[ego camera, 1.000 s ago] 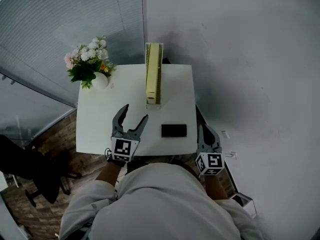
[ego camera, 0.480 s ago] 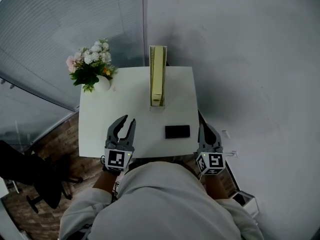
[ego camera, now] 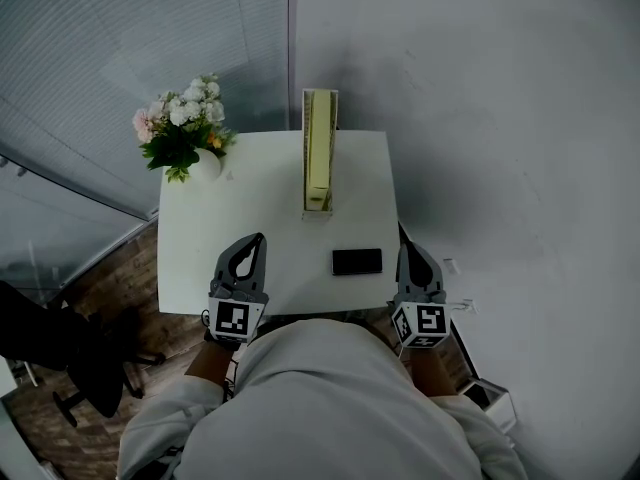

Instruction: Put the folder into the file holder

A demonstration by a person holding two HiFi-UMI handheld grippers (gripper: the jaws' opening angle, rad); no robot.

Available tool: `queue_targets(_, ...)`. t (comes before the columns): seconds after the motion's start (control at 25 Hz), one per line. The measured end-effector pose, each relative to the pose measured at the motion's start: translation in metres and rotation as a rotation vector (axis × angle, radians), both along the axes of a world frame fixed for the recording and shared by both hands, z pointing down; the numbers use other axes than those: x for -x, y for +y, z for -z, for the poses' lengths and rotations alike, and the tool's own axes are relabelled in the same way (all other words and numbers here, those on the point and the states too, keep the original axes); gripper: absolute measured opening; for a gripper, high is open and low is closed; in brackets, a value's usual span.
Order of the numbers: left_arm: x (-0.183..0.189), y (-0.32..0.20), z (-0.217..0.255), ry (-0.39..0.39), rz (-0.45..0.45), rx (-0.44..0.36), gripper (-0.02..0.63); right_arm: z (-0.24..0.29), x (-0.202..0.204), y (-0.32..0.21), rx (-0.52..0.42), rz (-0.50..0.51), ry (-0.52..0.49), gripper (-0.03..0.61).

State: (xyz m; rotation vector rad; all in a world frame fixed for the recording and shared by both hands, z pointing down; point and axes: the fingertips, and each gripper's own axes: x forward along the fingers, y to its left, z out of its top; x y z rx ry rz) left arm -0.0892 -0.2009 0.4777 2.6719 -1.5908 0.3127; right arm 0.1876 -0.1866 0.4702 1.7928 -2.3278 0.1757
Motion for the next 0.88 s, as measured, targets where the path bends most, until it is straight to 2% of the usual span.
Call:
queue_targets(0.08,0.000,0.000,-0.002,-0.010,-0.003,0.008,0.008,0.000,0.001,0.000,0.000,0.000,-0.001,0.014)
queue_targets(0.32,-0.003,-0.003,0.003,-0.026,-0.028,-0.041,0.008,0.002,0.000,-0.001,-0.005,-0.001,0.001,0.013)
queue_targets(0.72,-0.007,0.001,-0.003,-0.038,-0.027,-0.007,0.008,0.000,-0.001,-0.001,-0.005,0.005,0.000,0.014)
queue_targets(0.88,-0.012,0.000,0.000,-0.053,-0.046,-0.033,0.008,0.001,-0.003,-0.001,-0.009,0.005,0.000,0.014)
